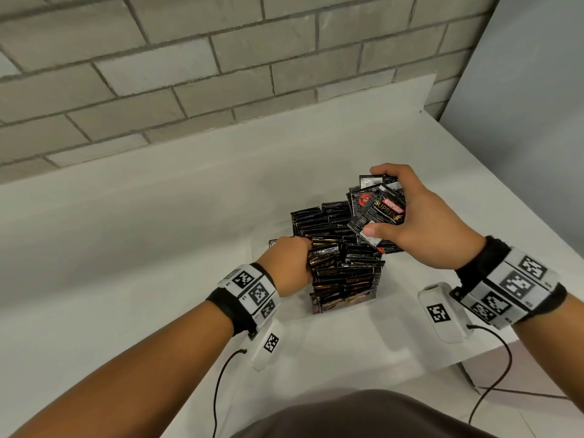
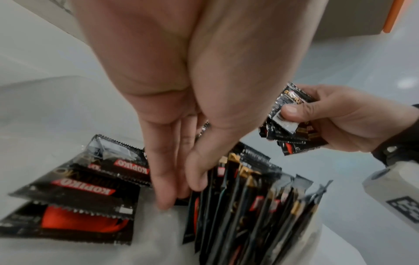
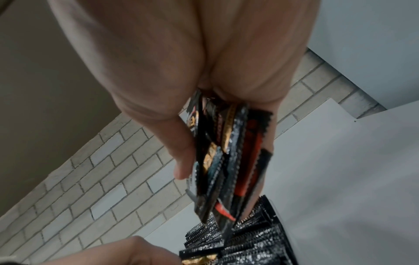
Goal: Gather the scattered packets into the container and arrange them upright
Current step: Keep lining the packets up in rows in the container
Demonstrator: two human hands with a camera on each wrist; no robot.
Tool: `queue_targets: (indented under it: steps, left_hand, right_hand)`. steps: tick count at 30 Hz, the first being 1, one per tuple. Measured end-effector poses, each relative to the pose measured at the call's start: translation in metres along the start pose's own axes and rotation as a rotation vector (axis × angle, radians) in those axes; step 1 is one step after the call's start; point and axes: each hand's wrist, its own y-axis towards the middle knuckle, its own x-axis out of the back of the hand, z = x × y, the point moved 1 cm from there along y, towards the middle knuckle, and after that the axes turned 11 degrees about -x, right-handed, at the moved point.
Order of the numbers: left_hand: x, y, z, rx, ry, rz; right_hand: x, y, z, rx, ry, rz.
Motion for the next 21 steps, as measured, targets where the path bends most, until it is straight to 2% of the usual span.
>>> queue_targets:
  steps: [6,17,21]
  left_hand:
    - [0.007,-0.003,0.006,0.008,0.02,0.079]
    - [0.028,0.006,0.004,0.033,0.23,0.106]
    - [0.025,0.012,-0.003,0.067,0.211,0.102]
  right_hand:
    - [-0.001,-0.001,0.004,0.009,-0.038,0.006]
    - [-0.004,0.002,0.011,0.025,-0.06,0.017]
    - [-0.004,0.002,0.009,0.026,-0.058,0.009]
